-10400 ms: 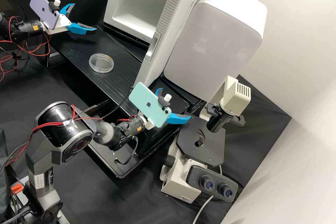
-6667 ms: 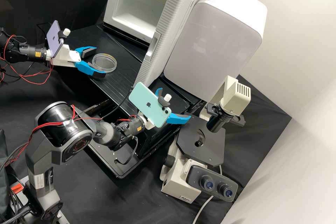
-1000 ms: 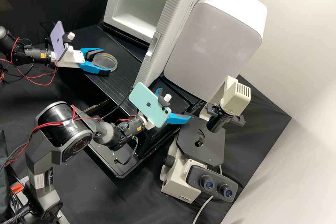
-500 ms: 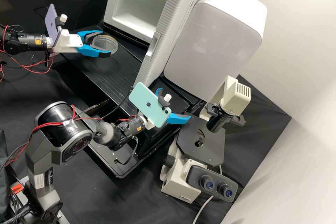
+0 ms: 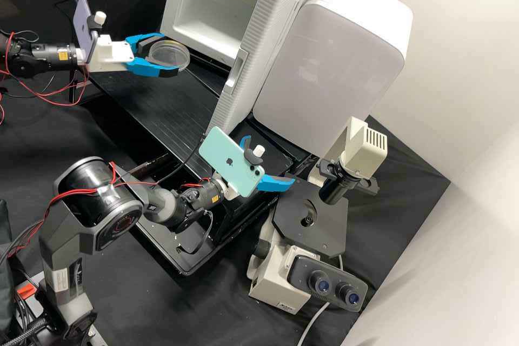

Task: Place the petri dish in the incubator

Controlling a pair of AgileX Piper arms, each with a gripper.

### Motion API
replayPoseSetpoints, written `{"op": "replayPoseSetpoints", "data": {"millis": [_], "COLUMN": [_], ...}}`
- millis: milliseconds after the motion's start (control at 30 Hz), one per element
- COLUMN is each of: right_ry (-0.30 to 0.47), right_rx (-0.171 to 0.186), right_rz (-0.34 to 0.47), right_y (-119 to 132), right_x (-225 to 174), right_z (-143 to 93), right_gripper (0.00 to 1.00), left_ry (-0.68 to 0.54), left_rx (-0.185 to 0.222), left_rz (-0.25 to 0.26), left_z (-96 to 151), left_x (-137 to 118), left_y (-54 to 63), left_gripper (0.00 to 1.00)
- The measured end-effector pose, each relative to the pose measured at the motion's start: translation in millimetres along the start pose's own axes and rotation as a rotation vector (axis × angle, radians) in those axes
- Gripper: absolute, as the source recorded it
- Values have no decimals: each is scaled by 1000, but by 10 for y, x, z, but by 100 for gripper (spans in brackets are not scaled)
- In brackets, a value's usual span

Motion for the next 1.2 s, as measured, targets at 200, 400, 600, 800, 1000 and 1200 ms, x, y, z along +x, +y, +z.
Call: {"op": "replayPoseSetpoints", "data": {"millis": [200,400,600,800,1000,1200], "right_ry": [0,0,0,0,0,0], "right_rx": [0,0,0,0,0,0], "right_rz": [0,0,0,0,0,0], "right_y": [0,0,0,0,0,0], "right_x": [0,0,0,0,0,0], "right_z": [0,0,0,0,0,0], "right_gripper": [100,100,100,100,100,100], "left_ry": [102,169,204,268,329,390], "left_rx": [2,-28,-43,-68,-61,-69], "left_rz": [17,6,-12,-10,-36,-54], "left_z": [-109,-192,-207,-247,-287,-332], "left_x": [415,803,1124,1418,1653,1845], "left_y": [120,214,291,350,369,368], "left_gripper": [0,0,0,0,0,0]}}
